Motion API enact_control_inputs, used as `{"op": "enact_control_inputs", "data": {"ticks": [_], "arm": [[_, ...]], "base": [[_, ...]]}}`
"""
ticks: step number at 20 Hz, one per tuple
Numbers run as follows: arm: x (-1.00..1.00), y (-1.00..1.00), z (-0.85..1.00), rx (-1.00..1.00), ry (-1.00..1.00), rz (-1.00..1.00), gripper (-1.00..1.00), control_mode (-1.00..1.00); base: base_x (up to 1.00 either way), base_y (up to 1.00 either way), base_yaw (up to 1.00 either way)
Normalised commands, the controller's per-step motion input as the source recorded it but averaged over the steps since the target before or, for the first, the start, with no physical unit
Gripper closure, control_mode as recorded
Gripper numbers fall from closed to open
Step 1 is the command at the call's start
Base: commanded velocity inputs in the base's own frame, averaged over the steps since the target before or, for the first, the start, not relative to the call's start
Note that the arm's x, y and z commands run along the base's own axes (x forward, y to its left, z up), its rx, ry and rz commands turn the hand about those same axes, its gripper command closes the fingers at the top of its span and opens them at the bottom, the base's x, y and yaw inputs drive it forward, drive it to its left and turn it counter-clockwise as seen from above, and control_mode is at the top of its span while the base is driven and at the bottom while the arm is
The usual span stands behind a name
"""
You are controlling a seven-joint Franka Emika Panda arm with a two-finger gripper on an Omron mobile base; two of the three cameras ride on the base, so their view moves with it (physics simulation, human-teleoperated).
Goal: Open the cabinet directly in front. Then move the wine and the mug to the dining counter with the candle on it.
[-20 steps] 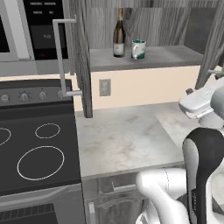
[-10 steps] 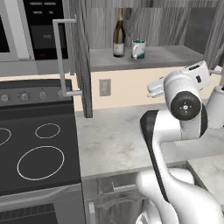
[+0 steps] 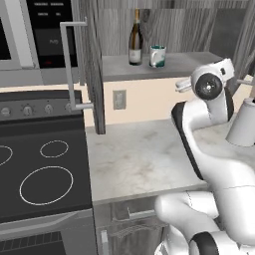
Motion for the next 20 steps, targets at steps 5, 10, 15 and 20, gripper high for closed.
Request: {"op": "enact_control_inputs", "data": {"ticks": [5, 10, 15, 20], "arm": [[0.97, -0.75, 0.0, 0.03, 0.16, 0.0, -1.0, -1.0], [0.13, -1.0, 0.0, 0.01, 0.12, -0.15, -1.0, -1.0], [-0.46, -1.0, 0.0, 0.07, 0.01, -0.23, -1.0, -1.0], [-0.6, -1.0, 0.0, 0.09, 0.0, -0.19, -1.0, -1.0]], "base": [[0.0, 0.0, 0.0], [0.0, 0.0, 0.0], [0.0, 0.0, 0.0], [0.0, 0.0, 0.0]]}}
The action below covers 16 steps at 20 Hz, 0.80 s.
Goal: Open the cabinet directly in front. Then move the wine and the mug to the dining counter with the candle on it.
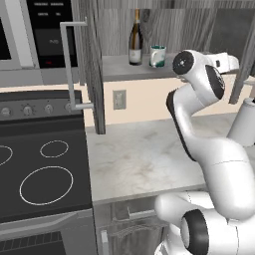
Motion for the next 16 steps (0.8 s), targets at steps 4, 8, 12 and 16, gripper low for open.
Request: {"op": "enact_control_inputs", "data": {"ticks": [4, 8, 12, 16], "arm": [[-0.38, -1.0, 0.0, 0.09, 0.0, -0.12, -1.0, -1.0], [-0.06, -1.0, -0.04, 0.08, 0.0, -0.02, -1.0, -1.0], [0.34, -1.0, -0.17, 0.12, 0.0, 0.0, -1.0, -1.0], [0.49, -1.0, -0.17, 0.13, -0.02, 0.06, -1.0, -1.0]], "base": [[0.0, 0.0, 0.0], [0.0, 0.0, 0.0], [0.0, 0.0, 0.0], [0.0, 0.0, 0.0]]}}
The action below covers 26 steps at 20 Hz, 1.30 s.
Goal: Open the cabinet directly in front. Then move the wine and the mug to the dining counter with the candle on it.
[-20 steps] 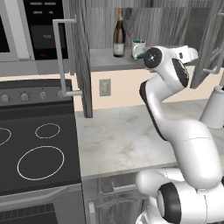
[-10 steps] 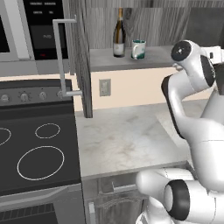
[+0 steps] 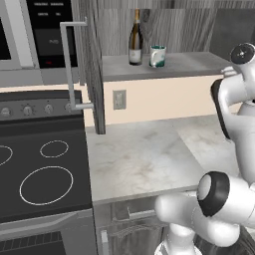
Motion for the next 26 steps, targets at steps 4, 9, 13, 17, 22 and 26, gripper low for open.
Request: {"op": "enact_control_inputs", "data": {"ticks": [4, 9, 13, 17, 22, 26], "arm": [[0.12, -0.67, -0.08, 0.03, -0.04, 0.21, -1.0, -1.0], [-0.81, 0.02, 0.2, 0.0, -0.27, 0.25, -1.0, -1.0], [-0.84, 0.77, 0.0, -0.01, -0.22, 0.37, -1.0, -1.0], [-0.18, 1.0, -0.03, 0.0, -0.03, 0.5, -1.0, -1.0], [0.0, 1.0, 0.3, -0.05, 0.01, 0.42, -1.0, -1.0], [0.08, 1.0, 0.51, -0.17, 0.02, 0.13, -1.0, -1.0]], "base": [[0.0, 0.0, 0.0], [0.0, 0.0, 0.0], [0.0, 0.0, 0.0], [0.0, 0.0, 0.0], [0.0, 0.0, 0.0], [0.0, 0.0, 0.0]]}}
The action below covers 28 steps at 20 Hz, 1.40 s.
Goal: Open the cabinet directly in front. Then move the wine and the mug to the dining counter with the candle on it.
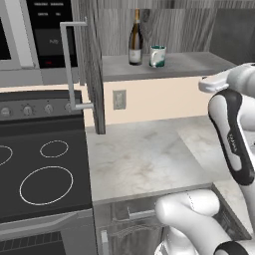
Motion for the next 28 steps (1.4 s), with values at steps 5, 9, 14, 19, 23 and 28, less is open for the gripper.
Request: {"op": "enact_control_inputs", "data": {"ticks": [5, 9, 14, 19, 23, 28], "arm": [[0.46, 0.85, 0.2, -0.15, 0.28, -0.06, -1.0, -1.0], [0.19, 0.52, 0.0, -0.03, 0.26, -0.35, -1.0, -1.0], [0.0, 0.27, -0.03, 0.07, 0.13, -0.53, -1.0, -1.0], [0.0, -0.03, 0.0, 0.1, 0.02, -0.29, -1.0, -1.0], [0.11, 0.0, 0.0, 0.0, 0.0, 0.0, -1.0, -1.0], [0.03, 0.0, 0.02, 0.02, -0.09, 0.02, -1.0, -1.0]], "base": [[0.0, 0.0, 0.0], [0.0, 0.0, 0.0], [0.0, 0.0, 0.0], [0.0, 0.0, 0.0], [0.0, 0.0, 0.0], [0.0, 0.0, 0.0]]}}
